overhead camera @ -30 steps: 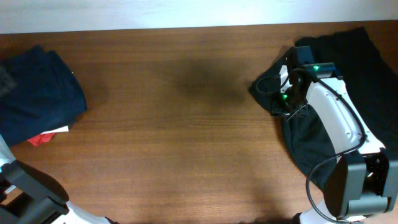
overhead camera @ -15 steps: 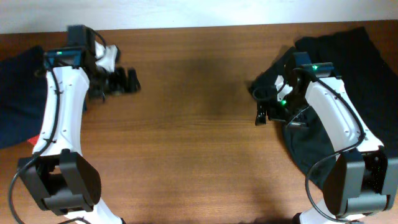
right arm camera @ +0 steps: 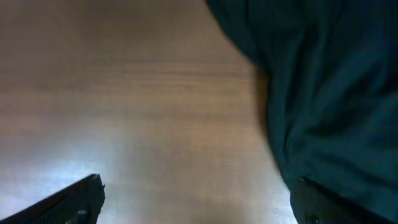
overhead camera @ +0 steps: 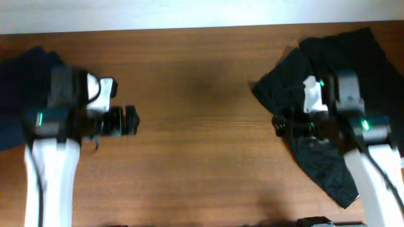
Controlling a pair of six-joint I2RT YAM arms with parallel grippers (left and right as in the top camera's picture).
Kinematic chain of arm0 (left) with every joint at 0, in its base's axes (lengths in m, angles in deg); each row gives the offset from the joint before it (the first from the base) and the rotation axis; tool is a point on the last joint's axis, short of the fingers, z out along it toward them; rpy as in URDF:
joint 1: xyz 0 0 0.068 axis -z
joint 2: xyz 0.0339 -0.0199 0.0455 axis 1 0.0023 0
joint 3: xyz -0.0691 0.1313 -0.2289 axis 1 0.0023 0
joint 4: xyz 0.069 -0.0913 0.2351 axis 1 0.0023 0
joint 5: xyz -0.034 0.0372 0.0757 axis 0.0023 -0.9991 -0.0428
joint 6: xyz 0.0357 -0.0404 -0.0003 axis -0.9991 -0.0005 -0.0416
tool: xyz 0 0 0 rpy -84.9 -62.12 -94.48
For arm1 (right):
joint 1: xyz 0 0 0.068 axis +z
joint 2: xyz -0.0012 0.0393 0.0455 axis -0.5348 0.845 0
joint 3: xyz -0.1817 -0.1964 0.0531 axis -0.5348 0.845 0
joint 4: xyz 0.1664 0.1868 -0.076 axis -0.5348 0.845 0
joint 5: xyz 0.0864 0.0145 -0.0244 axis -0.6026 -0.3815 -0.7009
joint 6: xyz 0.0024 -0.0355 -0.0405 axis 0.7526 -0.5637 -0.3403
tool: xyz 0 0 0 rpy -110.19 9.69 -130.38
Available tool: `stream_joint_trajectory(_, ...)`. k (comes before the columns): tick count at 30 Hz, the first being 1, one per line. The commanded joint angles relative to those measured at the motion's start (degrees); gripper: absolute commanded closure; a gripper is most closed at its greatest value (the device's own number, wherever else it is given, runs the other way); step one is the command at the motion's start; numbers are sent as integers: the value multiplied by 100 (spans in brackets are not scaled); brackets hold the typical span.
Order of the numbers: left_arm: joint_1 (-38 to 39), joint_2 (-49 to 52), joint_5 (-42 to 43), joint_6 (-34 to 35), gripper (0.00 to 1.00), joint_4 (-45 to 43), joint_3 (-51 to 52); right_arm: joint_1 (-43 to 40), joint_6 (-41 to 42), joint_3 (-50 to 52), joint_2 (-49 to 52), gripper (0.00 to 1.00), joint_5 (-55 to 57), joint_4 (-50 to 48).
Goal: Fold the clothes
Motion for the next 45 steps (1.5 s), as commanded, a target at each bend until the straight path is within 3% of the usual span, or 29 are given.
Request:
stream_joint_trajectory(1, -2, -1543, -2, 35, 1, -695, 1294, -15, 81, 787, -929, 1, 212, -422)
stream_joint_trajectory(6, -2, -3639, -498, 35, 1, -1495, 2839, -15, 470, 1661, -2450, 1, 837, -625)
stream_joint_trajectory(9, -2, -4122, -533, 33, 1, -1687, 3274, -15, 461, 1749, -2837, 1, 833, -509)
stream_joint_trajectory(23, -2, -4129, -538, 33, 1, -1668, 3305, -15, 461, 1751, -2752, 1, 833, -516)
stream_joint_trajectory(29, -2, -4129, -538, 33, 1, -1668, 3305, -11, 433, 1912, -3659, 1, 1137, -643)
stream_joint_trajectory(38, -2, -4129, -538, 33, 1, -1668, 3305, -11, 289, 5735, -6859, 1, 789, -4518)
stream_joint_trajectory(45, -2, -4129, -538, 33, 1, -1668, 3305, -11, 151, 7215, -6857, 1, 918, -6763)
